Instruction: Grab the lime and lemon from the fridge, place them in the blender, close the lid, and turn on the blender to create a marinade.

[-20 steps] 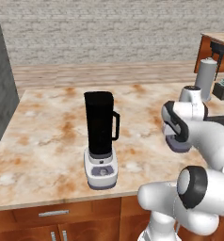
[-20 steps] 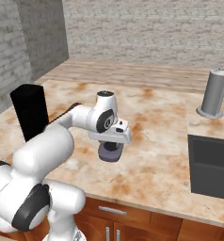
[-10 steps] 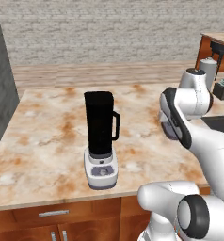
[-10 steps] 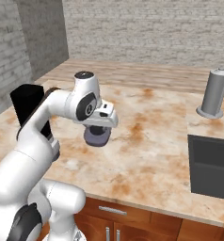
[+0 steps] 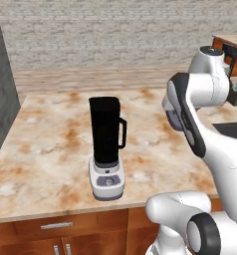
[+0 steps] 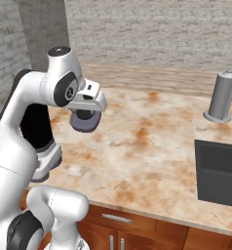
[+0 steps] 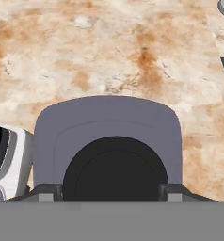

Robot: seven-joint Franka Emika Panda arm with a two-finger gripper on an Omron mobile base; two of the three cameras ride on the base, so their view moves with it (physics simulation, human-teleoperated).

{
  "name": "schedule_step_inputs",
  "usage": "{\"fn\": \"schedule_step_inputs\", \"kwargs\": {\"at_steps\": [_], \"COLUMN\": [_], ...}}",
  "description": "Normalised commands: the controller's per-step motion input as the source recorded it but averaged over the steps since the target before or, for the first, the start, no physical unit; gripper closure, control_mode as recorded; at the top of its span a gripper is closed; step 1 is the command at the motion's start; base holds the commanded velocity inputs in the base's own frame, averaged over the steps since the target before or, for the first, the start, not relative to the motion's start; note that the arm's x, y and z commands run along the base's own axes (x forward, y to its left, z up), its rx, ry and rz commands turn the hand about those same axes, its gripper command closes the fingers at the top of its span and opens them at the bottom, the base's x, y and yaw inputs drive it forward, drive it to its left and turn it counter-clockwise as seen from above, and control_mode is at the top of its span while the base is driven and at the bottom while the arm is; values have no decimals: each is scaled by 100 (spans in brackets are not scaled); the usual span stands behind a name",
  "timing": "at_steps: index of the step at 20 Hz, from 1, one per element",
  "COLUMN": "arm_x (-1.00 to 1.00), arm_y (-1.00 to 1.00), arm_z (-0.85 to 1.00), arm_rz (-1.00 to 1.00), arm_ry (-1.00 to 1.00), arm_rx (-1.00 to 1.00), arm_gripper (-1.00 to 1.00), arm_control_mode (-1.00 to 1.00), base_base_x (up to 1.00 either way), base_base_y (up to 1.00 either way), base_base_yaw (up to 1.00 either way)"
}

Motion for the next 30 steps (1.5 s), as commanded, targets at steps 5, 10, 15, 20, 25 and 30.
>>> {"fn": "schedule_step_inputs", "kwargs": {"at_steps": [5,10,15,20,25,30], "arm_x": [-36,-32,-8,1,9,17], "arm_y": [54,62,85,86,61,14], "arm_z": [95,78,34,7,0,1], "arm_rz": [0,0,0,0,0,0], "arm_ry": [-1,0,8,14,17,8], "arm_rx": [0,0,0,0,0,0], "arm_gripper": [100,100,100,100,100,100], "arm_control_mode": [-100,-100,-100,-100,-100,-100], "base_base_x": [0,0,0,0,0,0], "base_base_y": [0,0,0,0,0,0], "base_base_yaw": [0,0,0,0,0,0]}}
